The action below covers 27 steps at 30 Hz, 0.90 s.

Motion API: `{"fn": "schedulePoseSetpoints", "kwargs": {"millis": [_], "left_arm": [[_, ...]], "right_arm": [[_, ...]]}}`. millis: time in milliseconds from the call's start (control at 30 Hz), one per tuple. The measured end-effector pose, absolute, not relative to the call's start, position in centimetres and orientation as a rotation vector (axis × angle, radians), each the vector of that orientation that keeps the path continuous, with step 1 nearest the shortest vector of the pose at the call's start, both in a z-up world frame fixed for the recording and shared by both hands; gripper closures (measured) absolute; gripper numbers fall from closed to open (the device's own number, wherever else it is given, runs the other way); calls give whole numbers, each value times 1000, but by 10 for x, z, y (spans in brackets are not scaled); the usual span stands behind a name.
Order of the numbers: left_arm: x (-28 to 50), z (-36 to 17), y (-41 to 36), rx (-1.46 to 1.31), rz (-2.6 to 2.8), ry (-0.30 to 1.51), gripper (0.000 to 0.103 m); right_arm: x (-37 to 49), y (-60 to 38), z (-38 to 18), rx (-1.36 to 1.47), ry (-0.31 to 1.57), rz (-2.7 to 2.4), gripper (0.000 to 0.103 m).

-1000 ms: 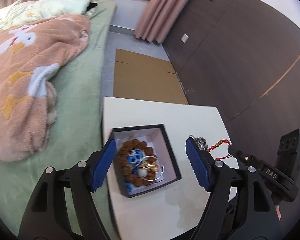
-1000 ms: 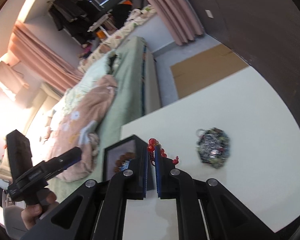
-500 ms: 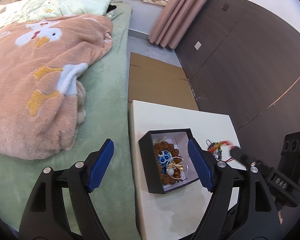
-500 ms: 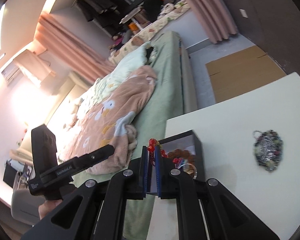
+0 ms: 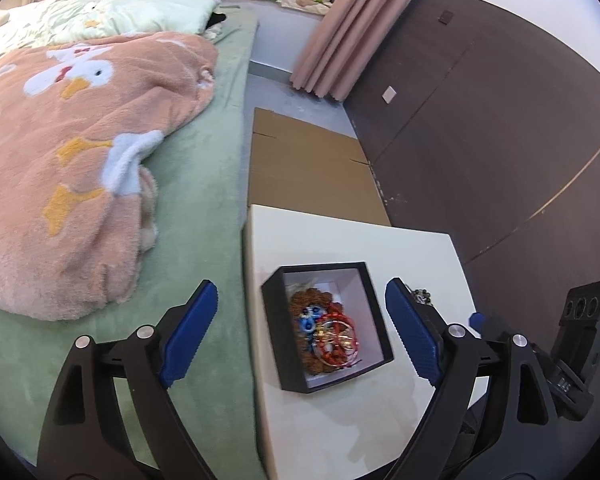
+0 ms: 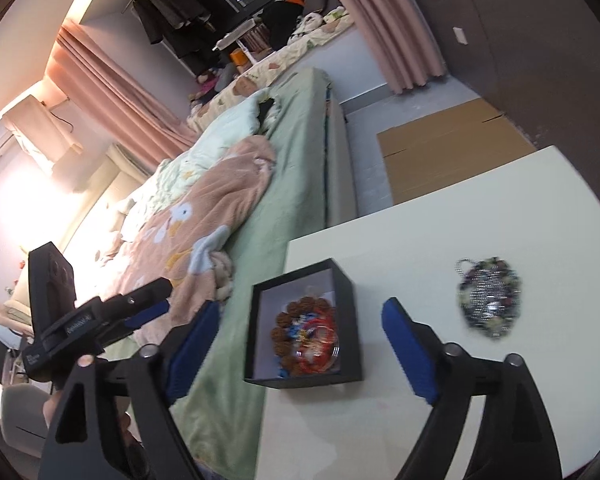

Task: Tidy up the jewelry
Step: 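Release the red-string bracelet into the box with the right gripper and withdraw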

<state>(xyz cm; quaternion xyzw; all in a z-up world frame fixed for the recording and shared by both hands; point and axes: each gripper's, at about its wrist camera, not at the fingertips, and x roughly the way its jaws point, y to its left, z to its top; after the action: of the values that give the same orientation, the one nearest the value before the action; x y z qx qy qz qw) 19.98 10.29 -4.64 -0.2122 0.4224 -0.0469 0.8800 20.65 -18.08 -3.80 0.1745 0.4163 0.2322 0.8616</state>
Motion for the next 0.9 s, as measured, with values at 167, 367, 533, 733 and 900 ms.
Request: {"fn": "schedulePoseSetpoints", "kwargs": {"millis": [167,367,533,733,900], "left_arm": [[208,-47,76,-409,-130,896,17],[218,-47,45,-372,-175,904,17],[229,-51,18,-356,-212,918,17],[245,-56,-17,-338,-250,927,18],[255,-63,-49,-308,-284,939,21]], "right_arm": [[202,-208,-32,357,867,429,8],[205,-244,-38,380,897,357,8],[203,-274,-42,402,914,299,8],[205,-308,-51,442,931,232,8],[208,-332,-60,491,954,194,8]]}}
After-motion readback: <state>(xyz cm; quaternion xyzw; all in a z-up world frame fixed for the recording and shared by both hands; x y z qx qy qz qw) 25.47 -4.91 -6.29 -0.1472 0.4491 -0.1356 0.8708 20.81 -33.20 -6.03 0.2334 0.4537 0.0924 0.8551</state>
